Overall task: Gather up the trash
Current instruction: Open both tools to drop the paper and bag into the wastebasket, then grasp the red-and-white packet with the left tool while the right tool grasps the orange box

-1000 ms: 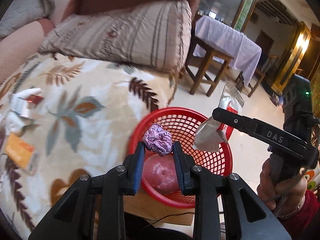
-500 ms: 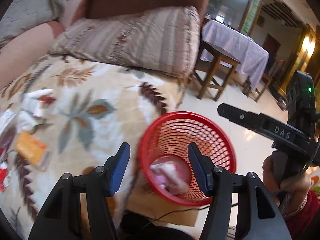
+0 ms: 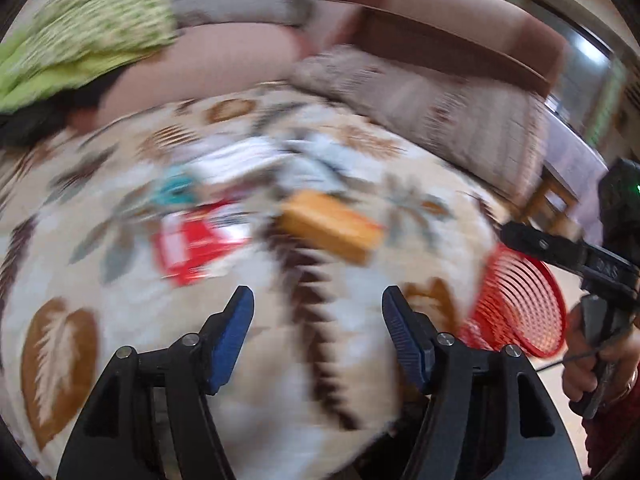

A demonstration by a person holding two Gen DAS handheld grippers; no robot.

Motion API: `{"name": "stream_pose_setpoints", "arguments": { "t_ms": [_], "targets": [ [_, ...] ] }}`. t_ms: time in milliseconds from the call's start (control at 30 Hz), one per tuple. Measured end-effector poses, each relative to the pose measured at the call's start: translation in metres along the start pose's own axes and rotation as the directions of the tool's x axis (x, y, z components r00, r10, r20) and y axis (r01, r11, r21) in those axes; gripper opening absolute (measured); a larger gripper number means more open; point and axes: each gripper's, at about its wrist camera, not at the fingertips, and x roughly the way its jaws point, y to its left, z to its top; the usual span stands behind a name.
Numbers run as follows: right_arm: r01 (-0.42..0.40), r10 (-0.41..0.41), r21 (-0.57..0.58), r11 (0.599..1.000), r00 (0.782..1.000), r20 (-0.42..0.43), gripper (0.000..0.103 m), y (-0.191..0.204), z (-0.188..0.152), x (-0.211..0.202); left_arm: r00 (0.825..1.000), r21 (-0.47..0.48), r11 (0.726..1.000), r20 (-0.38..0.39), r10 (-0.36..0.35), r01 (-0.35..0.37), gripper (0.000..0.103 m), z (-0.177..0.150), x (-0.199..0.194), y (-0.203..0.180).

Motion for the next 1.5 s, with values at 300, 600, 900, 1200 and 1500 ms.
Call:
{"name": "stream_pose_setpoints", "arguments": {
  "t_ms": [300, 600, 900, 1200, 1500],
  "targets": [
    [0.02, -0.061, -0.227, 0.974, 0.982, -0.176, 0.09, 0.04, 0.037, 0.116, 0.998, -0.199, 0.978, -0.012, 0.054, -0.055, 0.067, 0.0, 0.002, 0.081],
    [0.089, -0.158, -0.254, 0.963, 0.951, -0.265, 0.055, 0.057, 0.015, 0.165, 0.996, -0.223, 0.971, -0.055, 0.073, -0.083, 0.071, 0.008, 0.02, 0.097],
    [0.039, -0.048, -0.073, 0.997, 0.99, -0.13, 0.054, 0.061, -0.007, 0.106, 0.989, -0.265, 0.959, -0.131, 0.071, -0.104, 0.075, 0.033, 0.076, 0.107],
    [0.052, -0.052, 0.001, 0.999, 0.995, -0.082, 0.054, 0.046, -0.001, 0.102, 0.99, -0.307, 0.947, -0.129, 0.053, -0.091, 0.069, 0.049, 0.116, 0.088],
    [0.06, -0.061, -0.02, 0.998, 0.996, -0.064, 0.054, 0.052, -0.001, 0.101, 0.992, -0.2, 0.972, -0.006, 0.127, -0.126, 0.013, 0.047, 0.073, 0.064]
  ]
}}
